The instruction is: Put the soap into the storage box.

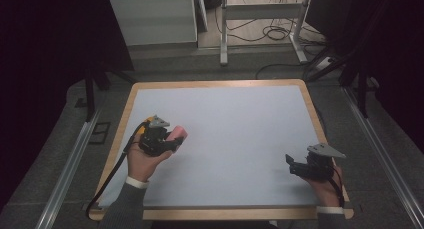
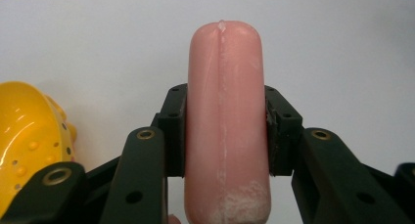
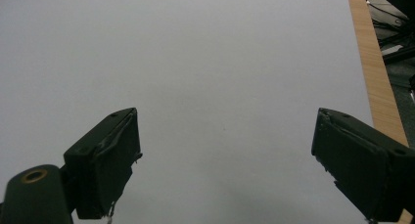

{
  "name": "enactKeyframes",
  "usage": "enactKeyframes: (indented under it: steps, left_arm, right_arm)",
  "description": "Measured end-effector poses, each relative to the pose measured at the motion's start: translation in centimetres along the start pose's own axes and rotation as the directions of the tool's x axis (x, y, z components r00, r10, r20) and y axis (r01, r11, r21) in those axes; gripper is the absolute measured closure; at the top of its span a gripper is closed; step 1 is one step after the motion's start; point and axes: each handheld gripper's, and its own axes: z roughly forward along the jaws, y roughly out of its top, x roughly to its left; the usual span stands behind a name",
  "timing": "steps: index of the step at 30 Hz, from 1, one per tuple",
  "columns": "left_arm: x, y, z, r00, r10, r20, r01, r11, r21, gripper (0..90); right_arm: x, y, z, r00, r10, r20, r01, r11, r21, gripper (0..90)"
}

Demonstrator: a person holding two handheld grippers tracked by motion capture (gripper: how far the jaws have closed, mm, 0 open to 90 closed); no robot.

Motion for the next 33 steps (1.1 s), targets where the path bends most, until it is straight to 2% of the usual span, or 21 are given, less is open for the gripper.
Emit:
enactKeyframes:
  steps: [33]
  left_arm:
    - [2.2,0.5,-1.0,0.9982,-0.04,-0.044,0.04,0.9991,-0.013,60.2]
  right_arm:
    - [-0.1,0.0,0.0,1.0,-0.001,-0.001,0.001,1.0,-0.003,10.5]
